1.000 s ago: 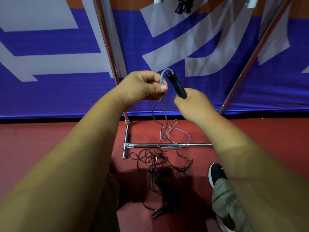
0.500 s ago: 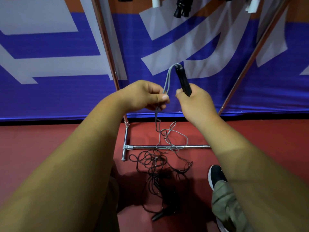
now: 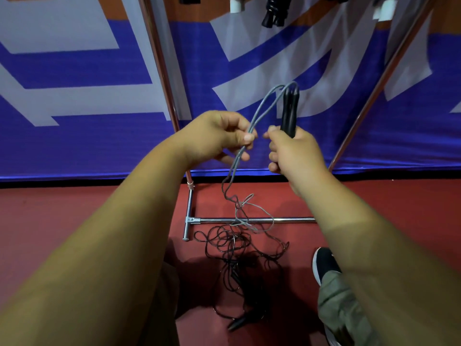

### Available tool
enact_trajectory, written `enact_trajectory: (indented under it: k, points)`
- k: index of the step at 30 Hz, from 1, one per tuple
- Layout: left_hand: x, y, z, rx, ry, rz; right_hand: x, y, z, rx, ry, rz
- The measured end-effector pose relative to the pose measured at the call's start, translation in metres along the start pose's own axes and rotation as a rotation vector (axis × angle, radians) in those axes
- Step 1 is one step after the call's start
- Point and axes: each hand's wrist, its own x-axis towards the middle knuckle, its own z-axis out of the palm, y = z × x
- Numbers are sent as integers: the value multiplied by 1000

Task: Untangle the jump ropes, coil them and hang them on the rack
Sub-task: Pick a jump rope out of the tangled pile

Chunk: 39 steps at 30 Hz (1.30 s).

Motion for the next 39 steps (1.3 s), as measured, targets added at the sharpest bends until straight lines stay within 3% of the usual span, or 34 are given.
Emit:
enact_trajectory:
  k: [6, 11, 17, 24, 30, 36, 39]
  points:
    - [6, 12, 15, -93, 212, 128, 3, 2, 2, 142, -79, 118]
    - [9, 21, 21, -382, 293, 211, -1, -10, 7, 213, -133, 122]
    - [13, 14, 15, -265, 388, 270, -1, -10, 11, 235, -171, 121]
    - [11, 5, 12, -193, 276, 194, -2, -12, 7, 200, -214, 144]
    - [9, 5, 20, -245, 95, 141, -1, -15, 3, 270, -94, 184]
    - [8, -3, 12, -304, -137, 103, -2, -17, 3, 270, -92, 178]
    - [8, -6, 9, -225, -38, 92, -4, -14, 5, 207, -134, 156]
